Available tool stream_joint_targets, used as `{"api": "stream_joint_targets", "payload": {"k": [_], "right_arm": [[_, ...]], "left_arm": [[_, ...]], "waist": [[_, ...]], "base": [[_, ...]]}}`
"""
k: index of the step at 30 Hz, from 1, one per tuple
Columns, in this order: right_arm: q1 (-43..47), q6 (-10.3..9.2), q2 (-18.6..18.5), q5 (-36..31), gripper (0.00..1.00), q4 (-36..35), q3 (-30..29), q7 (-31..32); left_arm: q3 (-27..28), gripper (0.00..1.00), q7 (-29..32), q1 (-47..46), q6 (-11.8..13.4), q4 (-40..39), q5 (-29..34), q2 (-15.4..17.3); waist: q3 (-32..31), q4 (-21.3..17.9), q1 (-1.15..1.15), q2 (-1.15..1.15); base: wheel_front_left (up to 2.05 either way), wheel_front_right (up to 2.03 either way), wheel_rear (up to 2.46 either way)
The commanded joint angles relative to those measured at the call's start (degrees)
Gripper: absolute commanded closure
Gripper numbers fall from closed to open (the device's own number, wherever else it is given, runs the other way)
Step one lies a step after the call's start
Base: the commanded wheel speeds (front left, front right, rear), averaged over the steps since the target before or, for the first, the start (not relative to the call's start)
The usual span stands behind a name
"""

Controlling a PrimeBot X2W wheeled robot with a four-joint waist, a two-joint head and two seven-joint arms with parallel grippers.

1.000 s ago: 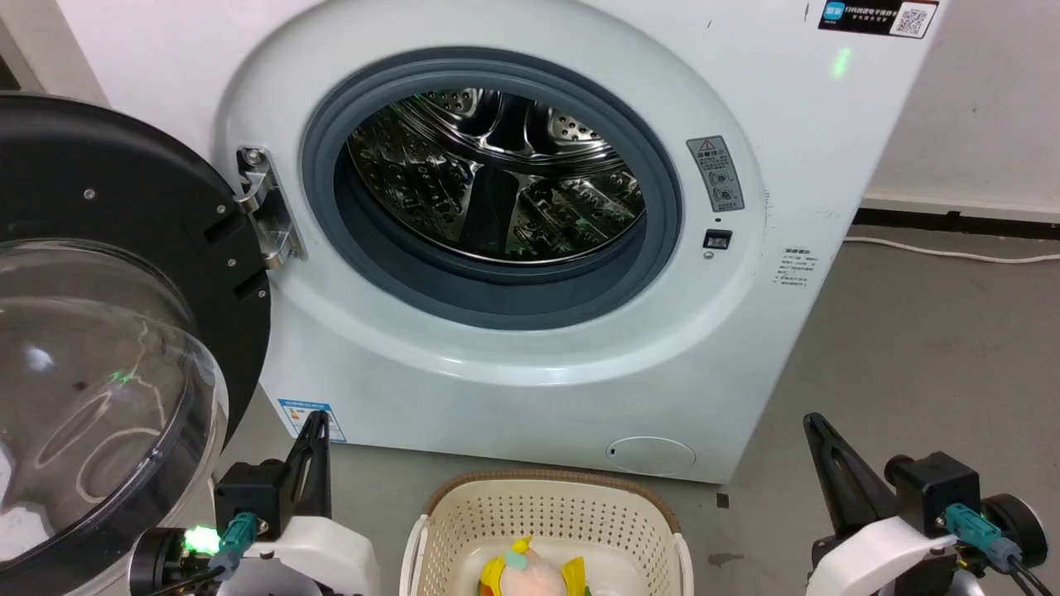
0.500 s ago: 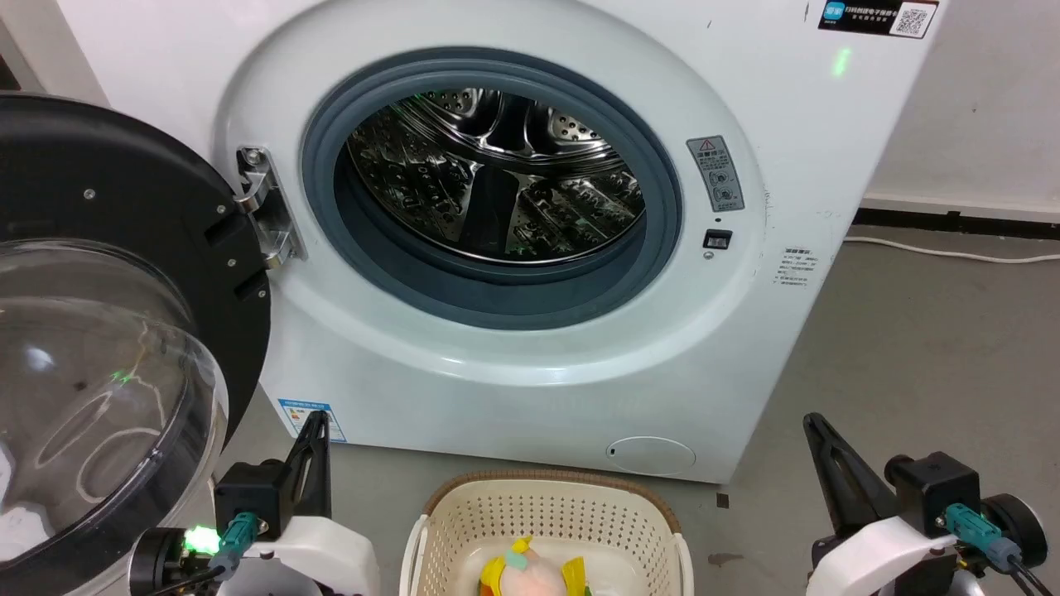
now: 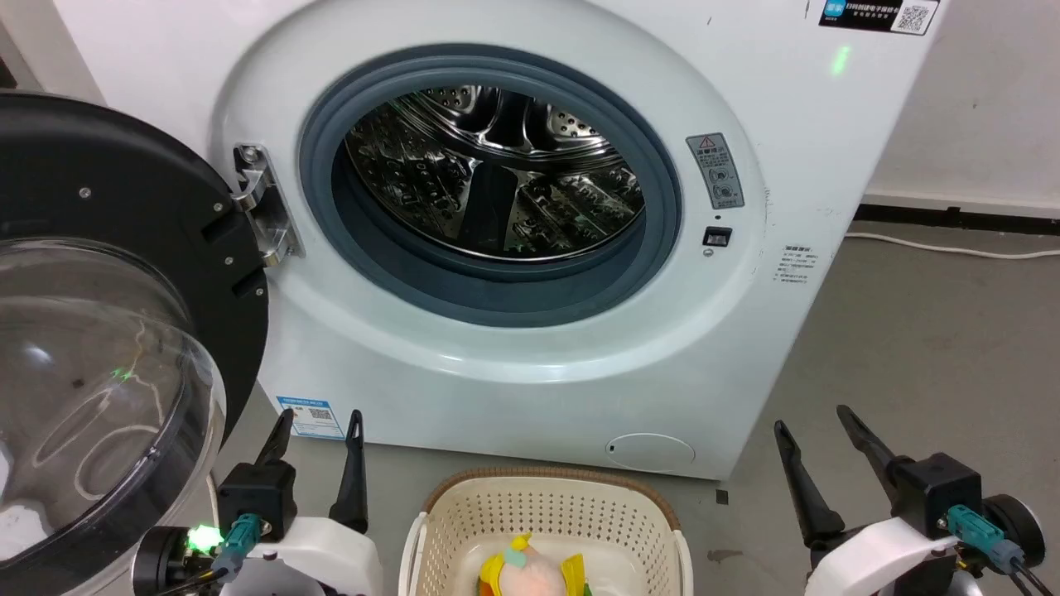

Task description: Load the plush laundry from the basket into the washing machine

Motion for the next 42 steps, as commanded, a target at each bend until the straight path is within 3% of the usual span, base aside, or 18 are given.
{"api": "stream_joint_targets", "payload": {"k": [1, 22, 42], "right_arm": [[-0.1, 0.0, 0.0, 0.9, 0.0, 0.0, 0.1, -0.7], [-3.1, 0.01, 0.0, 4.3, 0.0, -0.8, -1.1, -3.1], [-6.2, 0.01, 0.0, 9.3, 0.0, -1.9, -1.8, -5.5]], "left_arm": [[-0.1, 0.0, -0.6, -0.1, 0.1, -0.4, -0.4, 0.0], [-2.0, 0.0, -3.0, -5.3, -1.5, 3.0, -0.1, 0.7], [-8.9, 0.0, -5.3, -16.5, -3.1, 18.0, -1.9, 3.9]], "waist": [[0.2, -0.1, 0.0, 0.0], [8.4, -2.4, 0.0, 0.0], [19.0, -5.5, 0.0, 0.0]], "base": [[0.0, 0.0, 0.0], [0.0, 0.0, 0.0], [0.0, 0.0, 0.0]]}}
